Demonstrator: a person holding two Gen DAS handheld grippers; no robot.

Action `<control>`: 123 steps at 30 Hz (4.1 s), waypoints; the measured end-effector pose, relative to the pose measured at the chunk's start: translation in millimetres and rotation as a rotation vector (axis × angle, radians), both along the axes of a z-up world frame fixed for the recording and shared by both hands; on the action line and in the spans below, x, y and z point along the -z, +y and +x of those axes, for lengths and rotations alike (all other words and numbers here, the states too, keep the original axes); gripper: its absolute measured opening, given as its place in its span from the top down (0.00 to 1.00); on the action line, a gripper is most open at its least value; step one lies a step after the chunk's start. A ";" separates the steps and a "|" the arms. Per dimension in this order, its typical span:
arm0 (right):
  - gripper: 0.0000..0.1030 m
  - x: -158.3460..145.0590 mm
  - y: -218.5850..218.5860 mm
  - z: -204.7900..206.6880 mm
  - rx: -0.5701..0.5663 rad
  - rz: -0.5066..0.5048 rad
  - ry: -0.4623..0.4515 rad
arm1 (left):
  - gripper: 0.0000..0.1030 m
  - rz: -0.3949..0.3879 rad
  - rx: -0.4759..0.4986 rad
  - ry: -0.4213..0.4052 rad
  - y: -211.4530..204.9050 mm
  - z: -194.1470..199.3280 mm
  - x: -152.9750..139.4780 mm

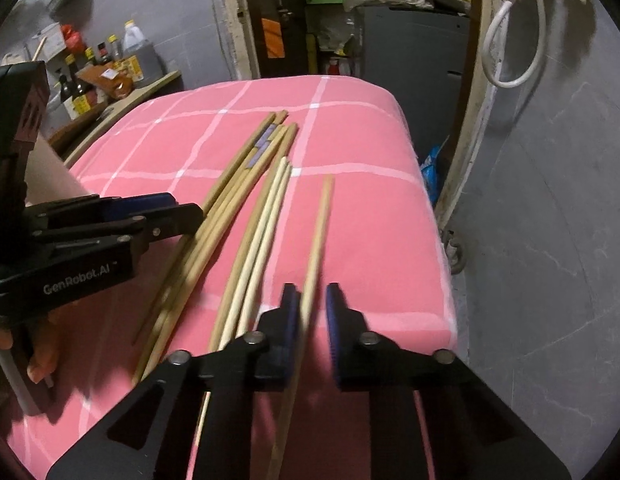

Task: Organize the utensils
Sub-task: 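Close the right gripper on a chopstick while the left gripper grasps another, then lift both chopsticks upright toward the white holder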

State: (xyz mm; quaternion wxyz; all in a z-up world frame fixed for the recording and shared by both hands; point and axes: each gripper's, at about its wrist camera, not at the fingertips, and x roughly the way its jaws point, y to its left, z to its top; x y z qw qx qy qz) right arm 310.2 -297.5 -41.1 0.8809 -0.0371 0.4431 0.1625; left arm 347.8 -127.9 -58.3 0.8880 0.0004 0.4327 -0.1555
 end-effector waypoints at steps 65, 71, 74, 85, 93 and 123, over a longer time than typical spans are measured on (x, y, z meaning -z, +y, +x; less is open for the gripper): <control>0.97 -133.1 44.7 -104.7 0.011 0.360 -0.714 | 0.96 -0.203 -0.076 -0.638 47.0 -131.4 -144.0; 0.97 -146.7 66.1 -103.1 -0.021 0.420 -0.766 | 0.96 -0.191 -0.120 -0.720 68.2 -143.7 -159.3; 0.97 -152.2 81.7 -95.8 -0.040 0.456 -0.794 | 0.96 -0.189 -0.145 -0.748 84.7 -145.8 -164.4; 0.97 -153.8 131.5 -71.4 -0.122 0.588 -0.854 | 0.96 -0.261 -0.252 -0.823 161.6 -143.8 -173.9; 0.97 -148.4 163.1 -52.2 -0.155 0.665 -0.846 | 0.96 -0.287 -0.392 -0.877 218.9 -140.2 -176.3; 0.97 -93.5 195.4 -43.5 -0.139 0.556 -0.891 | 0.96 -0.282 -0.551 -0.979 239.9 -133.0 -118.8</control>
